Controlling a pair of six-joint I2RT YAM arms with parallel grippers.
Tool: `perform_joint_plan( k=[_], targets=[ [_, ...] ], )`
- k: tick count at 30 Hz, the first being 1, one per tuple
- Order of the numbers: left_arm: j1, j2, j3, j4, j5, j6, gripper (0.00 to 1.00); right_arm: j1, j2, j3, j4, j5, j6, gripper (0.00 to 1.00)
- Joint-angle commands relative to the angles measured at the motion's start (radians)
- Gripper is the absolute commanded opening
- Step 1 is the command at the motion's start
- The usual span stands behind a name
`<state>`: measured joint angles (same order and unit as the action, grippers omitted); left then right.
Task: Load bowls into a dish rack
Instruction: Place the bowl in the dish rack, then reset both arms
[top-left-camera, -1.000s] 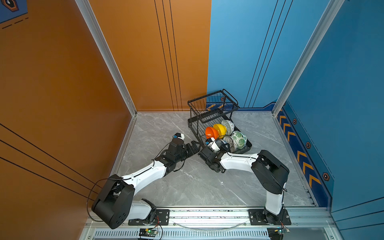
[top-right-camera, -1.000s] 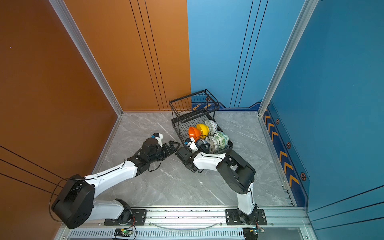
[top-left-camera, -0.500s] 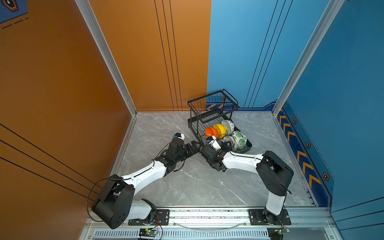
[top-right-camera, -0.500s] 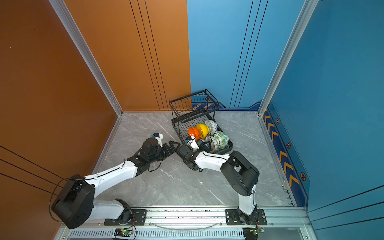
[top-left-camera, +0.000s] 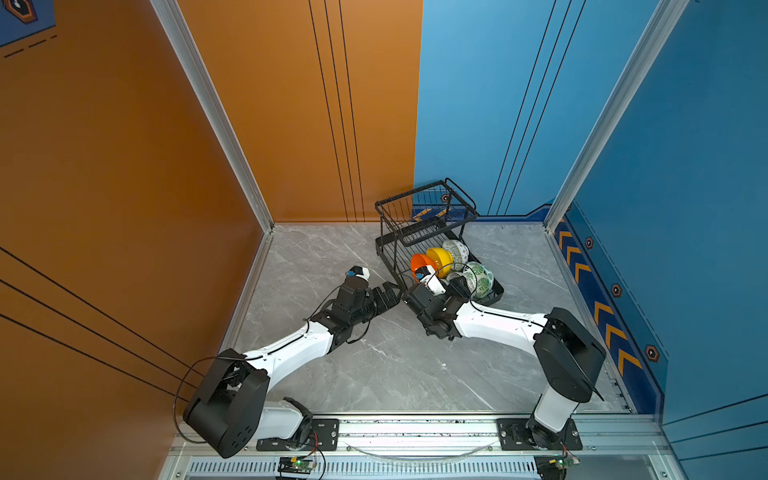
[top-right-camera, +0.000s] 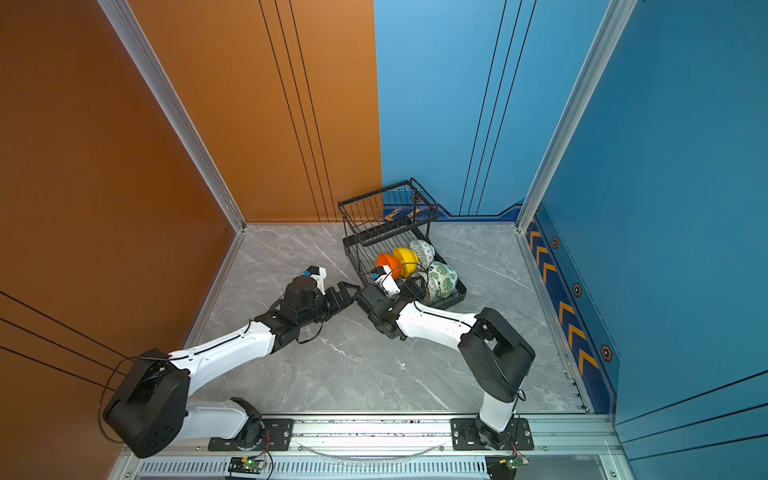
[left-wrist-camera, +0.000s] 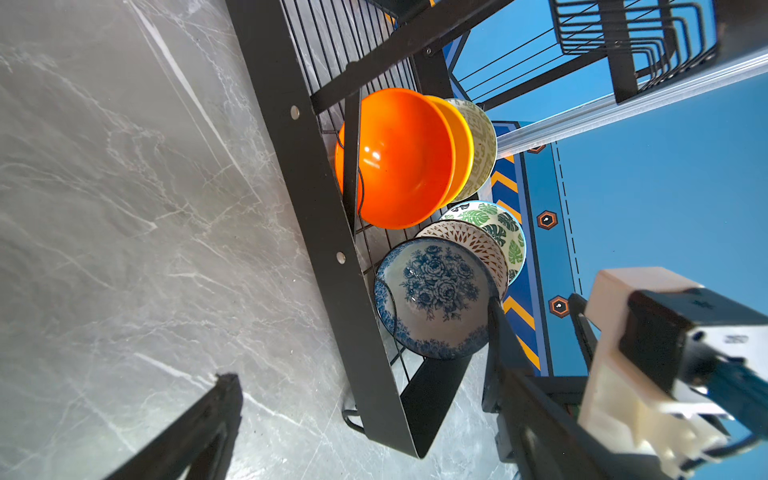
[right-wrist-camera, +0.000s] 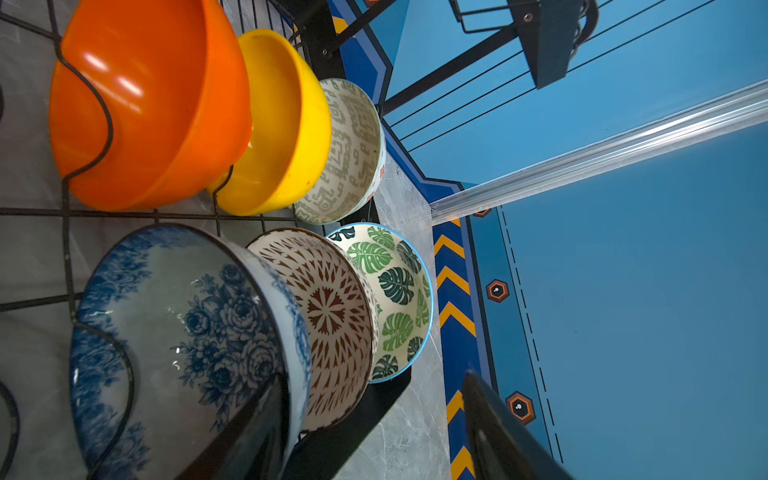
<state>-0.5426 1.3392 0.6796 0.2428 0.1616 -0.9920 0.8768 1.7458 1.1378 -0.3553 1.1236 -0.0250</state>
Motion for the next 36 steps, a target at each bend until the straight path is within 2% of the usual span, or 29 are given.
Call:
perform_joint_plan(
  k=[1,8,17,19,23,26,28,30,32,34,36],
  targets=[
    [-0.008,-0.004,0.009,-0.007,0.001,0.015,0.98,0.002,-0.042,-0.003,0.007,0.001,-0.006,0.74],
    [-0.008,-0.021,0.015,-0.030,-0.012,0.026,0.98,0.001,-0.106,-0.010,0.020,-0.021,-0.007,0.78],
    [-0.005,-0.030,0.028,-0.059,-0.020,0.042,0.98,-0.015,-0.190,-0.011,0.020,-0.083,0.012,0.90],
    [-0.001,-0.035,0.038,-0.079,-0.024,0.054,0.98,-0.027,-0.222,-0.010,0.020,-0.102,0.016,0.99],
    [0.020,-0.062,0.062,-0.139,-0.043,0.099,0.98,-0.072,-0.292,-0.009,0.020,-0.149,0.025,1.00],
    [0.055,-0.102,0.094,-0.215,-0.086,0.167,0.98,-0.148,-0.363,-0.003,0.009,-0.206,0.069,1.00],
    [0.082,-0.137,0.134,-0.292,-0.161,0.244,0.98,-0.237,-0.412,0.003,-0.007,-0.260,0.125,1.00],
    [0.099,-0.163,0.189,-0.393,-0.286,0.350,0.98,-0.326,-0.445,0.008,-0.022,-0.302,0.176,1.00],
    [0.106,-0.189,0.235,-0.483,-0.486,0.471,0.98,-0.452,-0.470,0.005,-0.038,-0.350,0.259,1.00],
    [0.135,-0.202,0.236,-0.469,-0.618,0.548,0.98,-0.580,-0.494,-0.021,-0.042,-0.410,0.353,1.00],
    [0.189,-0.201,0.205,-0.404,-0.678,0.601,0.98,-0.721,-0.509,-0.068,-0.041,-0.488,0.458,1.00]
  ],
)
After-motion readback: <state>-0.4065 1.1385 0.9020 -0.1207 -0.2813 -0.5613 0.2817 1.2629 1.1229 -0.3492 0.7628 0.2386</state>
